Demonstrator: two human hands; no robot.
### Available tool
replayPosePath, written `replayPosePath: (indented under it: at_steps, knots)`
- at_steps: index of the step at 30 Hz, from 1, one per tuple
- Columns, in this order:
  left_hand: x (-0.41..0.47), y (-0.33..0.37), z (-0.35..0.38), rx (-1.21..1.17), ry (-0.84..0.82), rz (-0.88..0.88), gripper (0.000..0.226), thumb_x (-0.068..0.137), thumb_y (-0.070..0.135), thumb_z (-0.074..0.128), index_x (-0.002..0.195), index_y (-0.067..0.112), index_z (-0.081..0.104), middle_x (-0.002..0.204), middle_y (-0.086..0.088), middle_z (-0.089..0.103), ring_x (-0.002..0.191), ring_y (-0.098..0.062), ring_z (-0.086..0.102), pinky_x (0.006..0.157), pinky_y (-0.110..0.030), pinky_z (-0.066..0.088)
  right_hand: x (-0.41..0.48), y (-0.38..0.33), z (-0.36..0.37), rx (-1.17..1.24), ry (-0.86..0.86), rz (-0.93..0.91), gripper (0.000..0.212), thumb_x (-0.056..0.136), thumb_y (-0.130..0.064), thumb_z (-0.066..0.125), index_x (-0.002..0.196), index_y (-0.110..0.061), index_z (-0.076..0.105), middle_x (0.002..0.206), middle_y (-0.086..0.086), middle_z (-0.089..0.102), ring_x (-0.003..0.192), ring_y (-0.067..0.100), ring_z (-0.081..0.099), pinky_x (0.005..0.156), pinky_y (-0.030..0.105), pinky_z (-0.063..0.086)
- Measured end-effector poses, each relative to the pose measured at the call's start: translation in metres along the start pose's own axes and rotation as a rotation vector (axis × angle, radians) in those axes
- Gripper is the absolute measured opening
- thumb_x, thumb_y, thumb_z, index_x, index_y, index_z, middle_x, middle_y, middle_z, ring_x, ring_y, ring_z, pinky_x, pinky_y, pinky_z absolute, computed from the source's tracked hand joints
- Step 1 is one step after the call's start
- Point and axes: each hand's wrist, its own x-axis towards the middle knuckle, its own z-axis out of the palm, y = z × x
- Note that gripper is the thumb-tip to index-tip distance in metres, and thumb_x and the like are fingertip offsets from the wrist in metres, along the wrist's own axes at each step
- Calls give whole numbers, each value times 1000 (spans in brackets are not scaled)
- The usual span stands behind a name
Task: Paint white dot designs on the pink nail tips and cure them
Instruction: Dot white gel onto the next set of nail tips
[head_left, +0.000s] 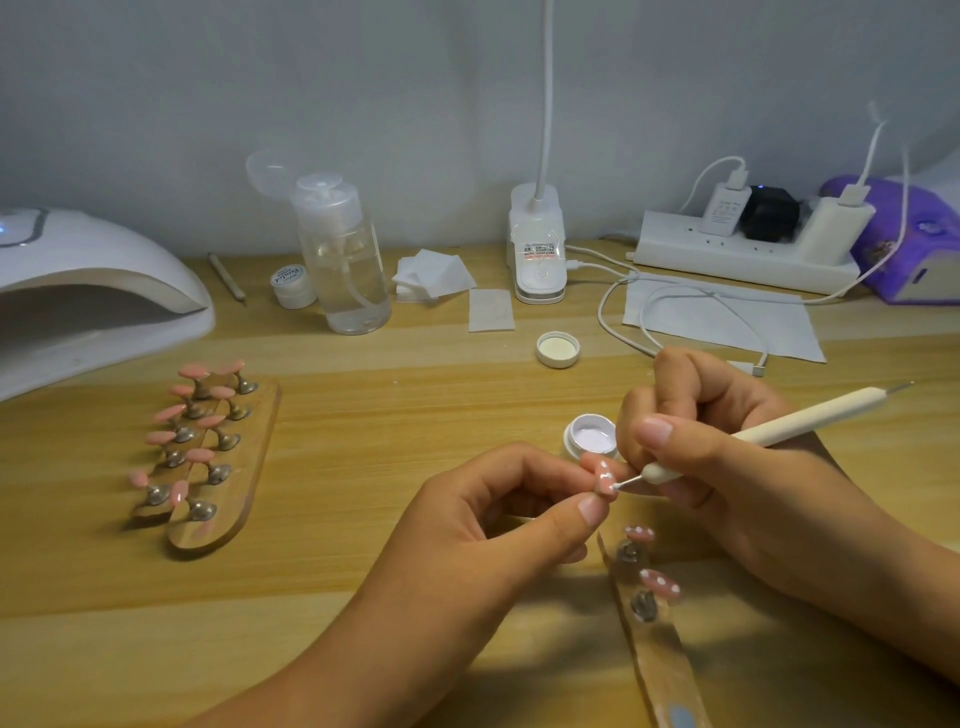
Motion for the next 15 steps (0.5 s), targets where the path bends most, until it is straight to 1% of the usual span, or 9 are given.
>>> replayPosePath:
  at_steps: [2,5,10,15]
  knots:
    - [0,-1,-1,-12,-13,6,6,70,24,76,75,26,75,82,9,72,73,0,62,66,-16,52,0,0,0,9,-1,3,19,75,-20,66,62,-23,53,56,0,51,53,8,49,54,14,44]
    - [0,-2,-2,-31,-16,8,12,66,31,73,76,25,75,84,9,73,74,-1,63,66,-16,52,0,1,0,23,0,3,19,74,-20,65,61,-23,52,56,-1,50,52,8,47,54,14,44]
    - [1,-2,-1,-23,-11,5,7,68,27,74,76,26,75,85,8,73,74,-1,63,66,-16,52,0,1,0,42,2,1,18,74,-19,65,61,-22,53,55,-1,50,52,6,48,54,13,44]
    - [0,-2,-2,-10,-18,10,13,66,32,73,77,25,76,86,8,73,75,-2,63,67,-17,52,1,2,-1,33,10,10,20,73,-21,67,60,-23,53,56,-2,51,53,9,46,54,15,44]
